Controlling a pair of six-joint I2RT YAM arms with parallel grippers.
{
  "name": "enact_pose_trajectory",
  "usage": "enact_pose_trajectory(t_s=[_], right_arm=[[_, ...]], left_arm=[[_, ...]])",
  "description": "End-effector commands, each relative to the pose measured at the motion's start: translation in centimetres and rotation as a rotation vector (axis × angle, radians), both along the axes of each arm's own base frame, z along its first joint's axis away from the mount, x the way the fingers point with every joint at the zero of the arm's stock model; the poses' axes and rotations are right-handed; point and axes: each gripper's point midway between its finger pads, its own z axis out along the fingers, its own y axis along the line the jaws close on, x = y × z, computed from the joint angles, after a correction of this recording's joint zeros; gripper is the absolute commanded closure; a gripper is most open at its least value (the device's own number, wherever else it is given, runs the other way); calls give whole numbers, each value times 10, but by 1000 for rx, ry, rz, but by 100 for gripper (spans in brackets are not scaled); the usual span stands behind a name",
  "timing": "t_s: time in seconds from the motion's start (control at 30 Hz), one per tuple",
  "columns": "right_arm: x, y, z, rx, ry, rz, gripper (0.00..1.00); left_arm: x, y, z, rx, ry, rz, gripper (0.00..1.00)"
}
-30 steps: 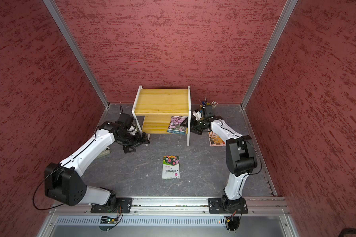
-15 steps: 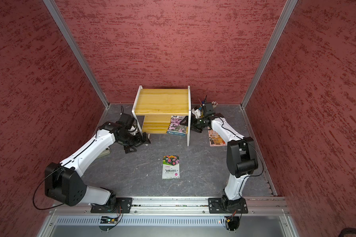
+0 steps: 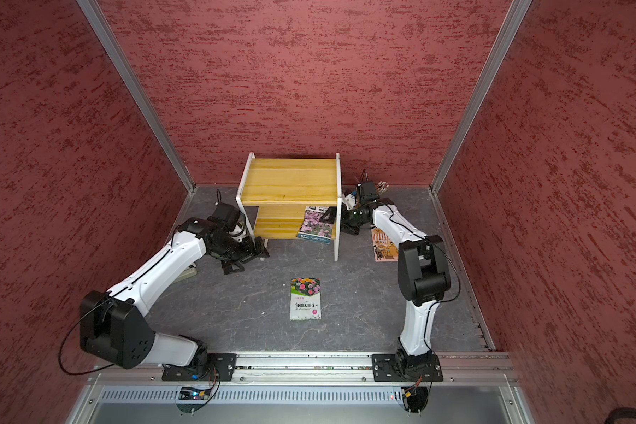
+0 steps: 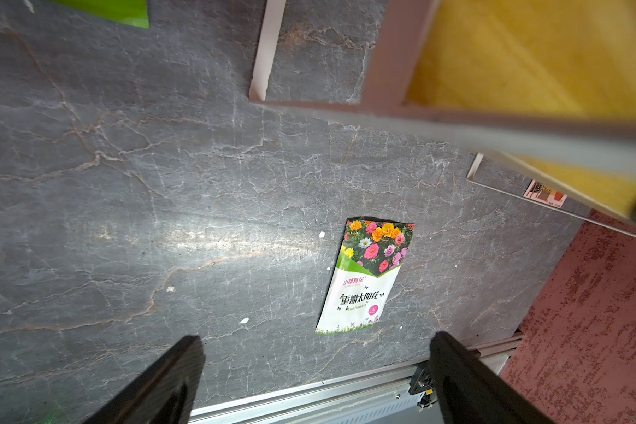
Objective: Take the seed bag off the shelf
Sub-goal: Pick up the seed packet from the shelf.
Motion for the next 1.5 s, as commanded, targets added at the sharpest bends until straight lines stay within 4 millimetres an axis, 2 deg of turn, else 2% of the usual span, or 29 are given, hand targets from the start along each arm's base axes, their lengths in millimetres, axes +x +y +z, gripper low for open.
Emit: enact_pose_trajectory(t_s=[0.0, 0.37, 0.47, 0.67, 0.77, 0.87, 0.97, 1.03, 1.1, 1.2, 1.27, 1.33, 1.47], right_arm=[[-8, 2, -16, -55, 9, 6, 2], [-15, 24, -16, -28, 10, 47, 2], [-12, 25, -4, -10, -14, 36, 2], [-6, 26, 38, 48, -91, 30, 2], [-4, 24, 50, 77, -108, 22, 2], [1, 18, 61, 134, -119, -18, 2], [5, 6, 63, 159, -118, -61, 2], [6, -10, 60, 142, -111, -104, 2], [3, -35, 55, 133, -95, -172, 2], [-12, -74, 49, 114, -70, -270, 2], [-37, -94, 44, 33, -27, -302, 2], [-65, -100, 41, -10, 3, -313, 2], [-122, -101, 39, 40, 58, -395, 2]], left_arm=[[-2, -1, 3, -6, -10, -8, 0], [-1, -2, 4, -9, -13, -10, 0], [-1, -1, 4, -7, -14, -9, 0], [-1, -1, 5, -6, -19, -6, 0], [0, -1, 5, -6, -22, -7, 0], [1, -1, 6, -7, -24, -8, 0], [2, -2, 7, -8, -29, -12, 0], [3, -2, 7, -7, -29, -10, 0], [4, -2, 9, -9, -34, -12, 0], [5, -2, 9, -8, -36, -17, 0], [5, -2, 9, -7, -37, -22, 0], [4, -2, 10, -4, -36, -28, 0], [3, 1, 15, 15, -43, -42, 0]])
